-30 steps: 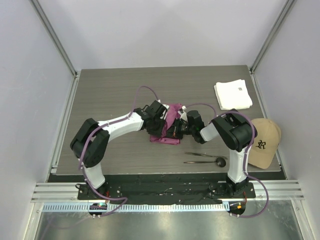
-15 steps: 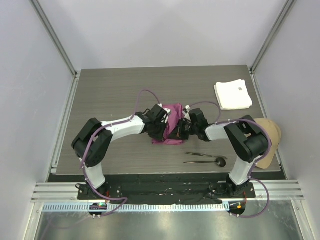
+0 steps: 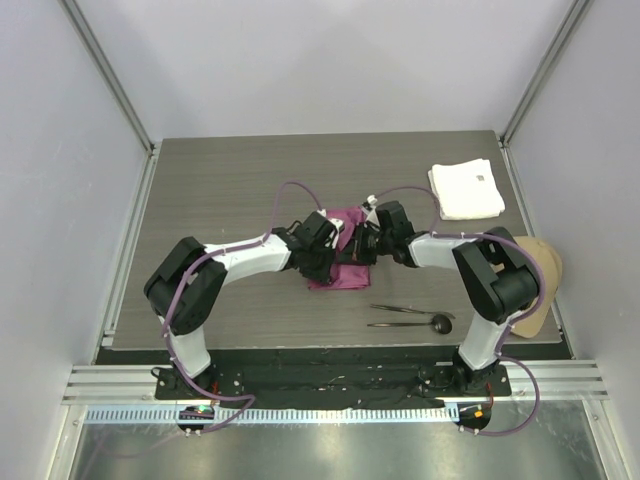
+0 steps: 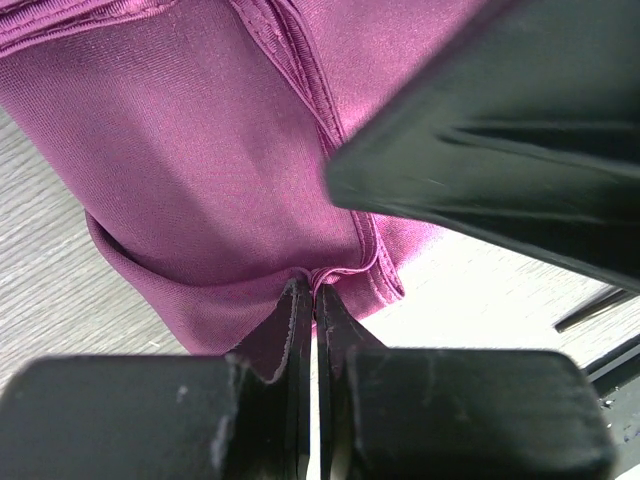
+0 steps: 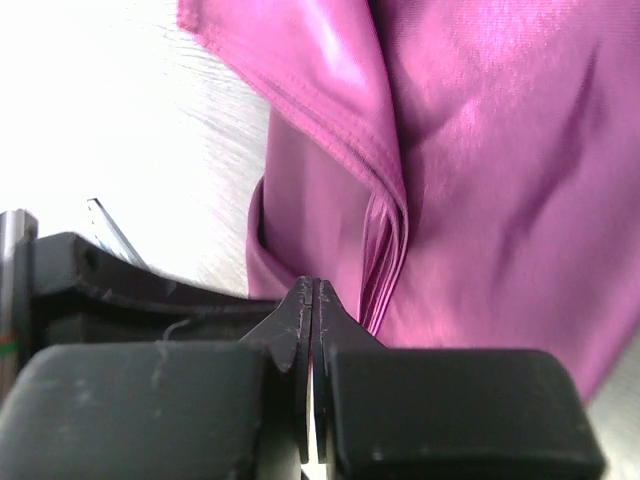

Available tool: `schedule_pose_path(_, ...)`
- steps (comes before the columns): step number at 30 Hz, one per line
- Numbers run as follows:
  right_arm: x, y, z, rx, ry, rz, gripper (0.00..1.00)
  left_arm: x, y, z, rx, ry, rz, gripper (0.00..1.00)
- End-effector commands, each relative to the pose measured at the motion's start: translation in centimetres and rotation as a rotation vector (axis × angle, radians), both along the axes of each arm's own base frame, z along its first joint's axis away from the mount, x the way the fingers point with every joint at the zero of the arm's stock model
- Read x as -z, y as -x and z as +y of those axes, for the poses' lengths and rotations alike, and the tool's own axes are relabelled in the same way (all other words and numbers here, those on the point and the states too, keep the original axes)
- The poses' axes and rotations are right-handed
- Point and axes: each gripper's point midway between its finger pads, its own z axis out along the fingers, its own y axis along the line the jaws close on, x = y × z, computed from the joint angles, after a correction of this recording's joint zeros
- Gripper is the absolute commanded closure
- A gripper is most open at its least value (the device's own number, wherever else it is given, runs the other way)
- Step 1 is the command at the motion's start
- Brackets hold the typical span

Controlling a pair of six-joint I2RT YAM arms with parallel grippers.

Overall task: Fold the napkin into a case and place the utensils inside
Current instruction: Fold the lower triangle-folded napkin at the center of the board.

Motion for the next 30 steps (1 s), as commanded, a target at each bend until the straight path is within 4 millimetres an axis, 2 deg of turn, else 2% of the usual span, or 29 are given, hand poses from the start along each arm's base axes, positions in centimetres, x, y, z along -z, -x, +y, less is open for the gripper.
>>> schedule_pose_path(1,0.3,-0.6,1.5,-0.038,-0.052,0.008,0.99,-1.3,0.0,-1.1,0.006,0.059,-0.028,1.0)
schedule_pose_path(8,1.2,0.4,2.4,-0.069,-0.067,0.035,0.99,-1.5,0.1,-1.3,0.005,0.064,-0.033,0.99)
schedule_pose_path(11,1.2,1.4,2.0,-0.071,-0.065,0.046,0.99,-1.8,0.1,-1.4,0.01,0.069,-0.034,0.9)
schedule_pose_path(13,1.2,2.1,1.5,-0.067,-0.06,0.048,0.99,-2.3,0.0,-1.5,0.012,0.081,-0.042,0.79)
schedule_pose_path(16,1.7,2.8,1.0,-0.066,-0.053,0.06,0.99,-2.8,-0.1,-1.7,0.018,0.094,-0.05,0.71)
schedule_pose_path(19,1.7,3.4,0.6,-0.062,-0.055,0.066,0.99,-3.6,-0.2,-2.0,0.028,0.102,-0.057,0.66)
schedule_pose_path(25,0.2,3.4,0.4,-0.067,-0.072,0.036,0.99,-4.4,0.3,-2.8,0.055,0.156,-0.039,0.61)
schedule_pose_path(29,0.4,4.0,-0.2,-0.065,-0.064,0.039,0.99,-6.3,0.9,-3.2,0.07,0.225,-0.046,0.57)
schedule_pose_path(30,0.7,4.4,-0.3,-0.066,-0.062,0.05,0.99,-7.3,1.2,-3.3,0.077,0.251,-0.053,0.56)
